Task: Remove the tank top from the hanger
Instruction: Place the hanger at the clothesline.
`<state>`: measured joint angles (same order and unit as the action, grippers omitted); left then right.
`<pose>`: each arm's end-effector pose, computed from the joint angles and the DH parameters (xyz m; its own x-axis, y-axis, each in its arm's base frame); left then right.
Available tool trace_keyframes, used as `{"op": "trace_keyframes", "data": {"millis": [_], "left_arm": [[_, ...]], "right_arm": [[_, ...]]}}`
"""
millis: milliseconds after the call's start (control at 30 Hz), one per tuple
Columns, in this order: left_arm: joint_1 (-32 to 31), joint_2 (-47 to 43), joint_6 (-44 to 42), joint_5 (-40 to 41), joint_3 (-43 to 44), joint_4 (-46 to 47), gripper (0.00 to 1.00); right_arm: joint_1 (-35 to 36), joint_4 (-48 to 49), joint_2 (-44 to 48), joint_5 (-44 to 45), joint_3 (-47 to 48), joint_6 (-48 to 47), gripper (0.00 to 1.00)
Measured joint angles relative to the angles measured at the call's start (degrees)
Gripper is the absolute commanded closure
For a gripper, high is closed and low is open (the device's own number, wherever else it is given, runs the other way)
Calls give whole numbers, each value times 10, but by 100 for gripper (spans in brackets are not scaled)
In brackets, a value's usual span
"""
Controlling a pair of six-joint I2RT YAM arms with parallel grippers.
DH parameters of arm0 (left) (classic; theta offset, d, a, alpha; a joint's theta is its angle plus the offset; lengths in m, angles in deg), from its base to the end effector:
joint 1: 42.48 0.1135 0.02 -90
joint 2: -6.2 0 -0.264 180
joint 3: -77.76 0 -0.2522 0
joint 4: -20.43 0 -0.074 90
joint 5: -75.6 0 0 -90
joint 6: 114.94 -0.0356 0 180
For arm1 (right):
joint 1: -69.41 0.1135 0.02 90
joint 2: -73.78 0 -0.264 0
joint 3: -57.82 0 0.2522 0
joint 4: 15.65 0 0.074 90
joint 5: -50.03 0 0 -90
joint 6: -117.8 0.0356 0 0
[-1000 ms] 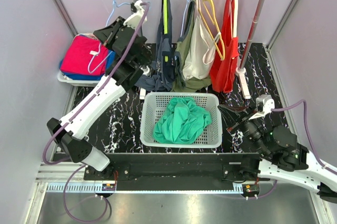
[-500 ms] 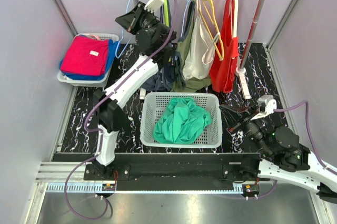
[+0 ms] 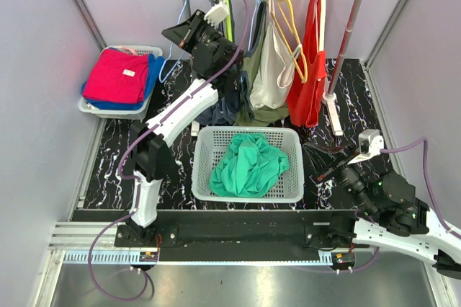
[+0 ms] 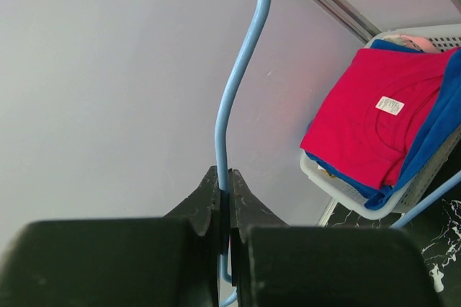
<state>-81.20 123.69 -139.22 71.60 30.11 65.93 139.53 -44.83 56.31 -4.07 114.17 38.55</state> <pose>0.3526 -0.2372 0.4788 -0.5899 0.5545 -0.5870 -0.4778 0.3463 0.8073 0.0420 0.0548 0.3684 -0.0491 0.3084 -0.9500 -0.5660 0.7751 0.2809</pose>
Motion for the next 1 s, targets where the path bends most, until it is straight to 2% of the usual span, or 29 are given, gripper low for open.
{"op": "trace_keyframes", "data": {"millis": [400, 667, 833, 933, 1000], "left_arm": [[10, 3, 7, 0, -14, -24, 100], [11, 3, 96, 0, -25, -128, 100], [9, -9, 139, -9, -68, -132, 100], [2, -32, 147, -26, -116, -131, 86], [-8, -51, 142, -34, -143, -126, 70]], "right_arm": [[0, -5, -2, -5, 10, 1, 99], [0, -5, -9, -11, 10, 3, 99], [0, -5, -9, -11, 10, 2, 99], [0, -3, -10, -11, 10, 2, 99], [0, -3, -12, -11, 10, 2, 98]]}}
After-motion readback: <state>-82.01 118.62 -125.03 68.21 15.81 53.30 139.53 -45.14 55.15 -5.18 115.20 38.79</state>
